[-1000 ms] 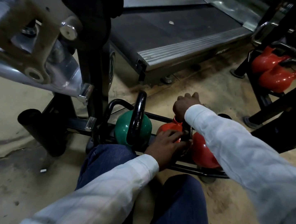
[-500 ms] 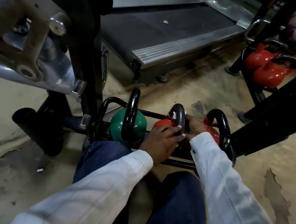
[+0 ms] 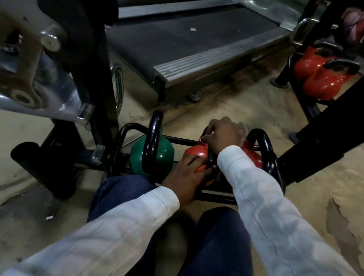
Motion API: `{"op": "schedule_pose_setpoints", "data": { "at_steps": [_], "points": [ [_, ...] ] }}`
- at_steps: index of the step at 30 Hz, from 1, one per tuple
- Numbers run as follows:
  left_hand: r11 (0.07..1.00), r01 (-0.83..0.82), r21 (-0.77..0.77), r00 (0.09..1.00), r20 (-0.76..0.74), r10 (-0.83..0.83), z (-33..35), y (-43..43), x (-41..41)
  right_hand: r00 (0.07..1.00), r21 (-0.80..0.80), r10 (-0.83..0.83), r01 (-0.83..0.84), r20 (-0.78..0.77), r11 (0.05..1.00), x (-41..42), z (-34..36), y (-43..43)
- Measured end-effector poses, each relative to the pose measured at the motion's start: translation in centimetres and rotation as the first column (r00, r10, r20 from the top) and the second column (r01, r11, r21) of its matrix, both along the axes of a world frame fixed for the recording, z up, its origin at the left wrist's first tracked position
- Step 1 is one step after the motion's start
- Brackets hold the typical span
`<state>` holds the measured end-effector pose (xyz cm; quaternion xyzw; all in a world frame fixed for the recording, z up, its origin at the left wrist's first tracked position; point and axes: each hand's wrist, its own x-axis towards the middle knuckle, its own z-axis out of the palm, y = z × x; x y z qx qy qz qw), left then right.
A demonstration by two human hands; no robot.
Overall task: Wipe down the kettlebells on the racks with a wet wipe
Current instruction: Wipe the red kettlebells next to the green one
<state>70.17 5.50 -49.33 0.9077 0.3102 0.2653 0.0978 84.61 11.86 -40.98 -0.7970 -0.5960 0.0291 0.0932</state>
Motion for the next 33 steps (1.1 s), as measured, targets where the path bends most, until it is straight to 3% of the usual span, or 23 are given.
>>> {"op": "schedule_pose_setpoints", "data": {
  "at_steps": [1, 3, 5, 7, 9, 11, 13, 14, 16, 18, 21, 23, 25, 27, 29, 31, 33],
  "points": [
    [1.0, 0.004, -0.01, 1.0, 0.012, -0.004, 0.1, -0.1, 0.0, 0.996, -0.03, 0.038, -0.036, 0.074, 0.999, -0.4, -0.1, -0.3],
    [1.0, 0.007, 0.002, 0.999, 0.035, -0.008, 0.1, 0.1, 0.0, 0.995, -0.018, 0.086, -0.085, 0.049, 0.996, -0.2, -0.2, -1.8],
    [1.0, 0.011, 0.003, 0.998, 0.062, -0.011, 0.2, 0.2, -0.1, 0.989, 0.103, 0.096, -0.084, -0.113, 0.991, 1.0, -0.9, -3.8],
    [1.0, -0.006, -0.027, 0.993, 0.118, 0.009, 0.2, 0.1, -0.1, 0.902, 0.255, 0.089, 0.024, -0.422, 0.967, 1.8, -1.6, -5.8],
    [0.995, -0.042, -0.095, 0.974, 0.22, 0.062, 0.4, 0.3, 0.2, 0.639, 0.264, 0.058, 0.233, -0.767, 0.936, 1.9, -2.4, -6.3],
    [0.978, -0.096, -0.188, 0.95, 0.277, 0.147, 0.8, 0.9, 0.9, 0.301, 0.095, -0.032, 0.398, -0.953, 0.913, 2.1, -3.8, -4.7],
    [0.95, -0.139, -0.279, 0.936, 0.276, 0.217, 1.5, 2.0, 1.8, -0.067, -0.175, -0.162, 0.407, -0.985, 0.897, 2.7, -5.3, -2.7],
    [0.931, -0.153, -0.332, 0.93, 0.269, 0.249, 1.7, 2.8, 2.3, -0.208, -0.283, -0.216, 0.382, -0.954, 0.88, 2.8, -5.8, -2.3],
    [0.881, -0.159, -0.446, 0.913, 0.274, 0.303, 2.4, 4.6, 3.0, -0.294, -0.352, -0.256, 0.344, -0.921, 0.87, 2.7, -6.5, -2.7],
    [0.851, -0.12, -0.512, 0.897, 0.311, 0.314, 3.0, 6.7, 3.4, -0.249, -0.316, -0.243, 0.319, -0.937, 0.893, 2.3, -6.1, -4.2],
    [0.823, -0.062, -0.565, 0.911, 0.305, 0.278, 4.1, 9.6, 3.9, -0.07, -0.165, -0.149, 0.38, -0.986, 0.91, 2.0, -5.6, -7.3],
    [0.755, -0.04, -0.655, 0.937, 0.238, 0.256, 4.7, 11.3, 4.3, 0.133, -0.002, -0.068, 0.442, -0.989, 0.897, 1.7, -5.4, -7.6],
    [0.727, -0.046, -0.685, 0.979, 0.113, 0.169, 5.0, 12.7, 4.5, 0.394, 0.174, -0.011, 0.432, -0.919, 0.885, 1.3, -5.1, -6.6],
    [0.737, -0.056, -0.674, 0.995, 0.027, 0.1, 5.2, 13.7, 4.3, 0.687, 0.332, 0.017, 0.329, -0.726, 0.884, 0.6, -4.9, -5.2],
    [0.718, -0.021, -0.695, 0.997, 0.041, 0.068, 5.5, 14.2, 4.1, 0.901, 0.385, -0.006, 0.192, -0.435, 0.903, -0.5, -4.9, -4.6],
    [0.731, -0.023, -0.682, 0.999, 0.014, 0.044, 6.0, 14.4, 4.1, 0.985, 0.358, -0.036, 0.095, -0.167, 0.929, -1.3, -4.7, -5.3],
    [0.743, -0.031, -0.668, 0.999, -0.042, 0.004, 6.6, 14.5, 4.2, 0.994, 0.383, -0.053, 0.087, -0.097, 0.92, -1.3, -5.0, -6.8]
  ]
}}
